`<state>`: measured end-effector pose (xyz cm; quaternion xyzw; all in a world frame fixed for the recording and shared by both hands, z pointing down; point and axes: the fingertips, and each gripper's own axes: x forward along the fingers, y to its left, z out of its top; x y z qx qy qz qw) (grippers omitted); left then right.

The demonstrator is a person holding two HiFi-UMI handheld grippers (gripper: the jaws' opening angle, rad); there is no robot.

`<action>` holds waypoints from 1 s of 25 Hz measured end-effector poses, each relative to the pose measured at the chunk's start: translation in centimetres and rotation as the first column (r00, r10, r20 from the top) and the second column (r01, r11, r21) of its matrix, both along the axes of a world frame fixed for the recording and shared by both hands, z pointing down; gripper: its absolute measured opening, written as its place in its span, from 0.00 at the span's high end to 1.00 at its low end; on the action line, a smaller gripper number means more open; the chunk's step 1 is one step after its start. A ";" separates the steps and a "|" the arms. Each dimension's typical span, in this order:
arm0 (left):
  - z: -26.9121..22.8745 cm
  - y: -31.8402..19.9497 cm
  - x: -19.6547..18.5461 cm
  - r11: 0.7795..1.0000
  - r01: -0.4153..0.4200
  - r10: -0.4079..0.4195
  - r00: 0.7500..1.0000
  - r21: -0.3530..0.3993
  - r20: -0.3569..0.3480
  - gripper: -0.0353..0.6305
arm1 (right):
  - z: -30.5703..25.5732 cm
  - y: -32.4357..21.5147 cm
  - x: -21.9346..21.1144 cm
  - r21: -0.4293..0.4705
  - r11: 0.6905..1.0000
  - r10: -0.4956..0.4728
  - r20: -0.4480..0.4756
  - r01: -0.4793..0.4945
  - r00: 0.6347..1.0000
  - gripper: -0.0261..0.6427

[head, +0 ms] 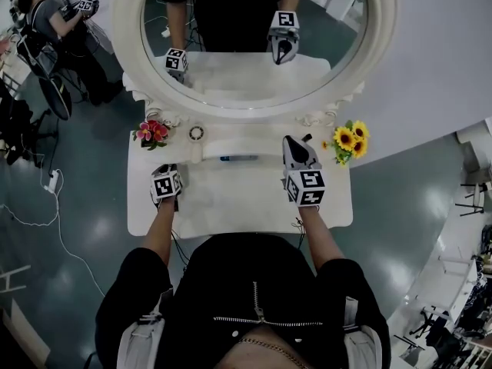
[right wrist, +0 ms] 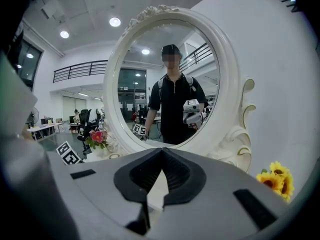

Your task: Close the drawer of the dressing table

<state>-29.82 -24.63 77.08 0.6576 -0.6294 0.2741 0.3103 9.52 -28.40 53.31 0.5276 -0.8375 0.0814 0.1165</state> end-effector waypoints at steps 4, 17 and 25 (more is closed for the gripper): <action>-1.6 1.0 -0.2 0.999 0.028 -0.028 0.999 0.043 0.014 0.78 | -0.1 0.0 -0.4 0.010 1.000 -0.021 0.003 0.021 1.000 0.95; -14.8 1.3 4.9 0.929 -0.153 0.143 0.988 0.337 0.053 0.91 | -1.4 1.0 -0.6 0.068 0.995 -0.075 -0.015 0.075 0.997 0.95; -24.3 0.4 9.1 0.839 -0.202 0.213 0.976 0.505 0.036 0.91 | -3.7 1.2 -0.4 0.125 0.989 -0.079 -0.003 0.079 0.997 0.95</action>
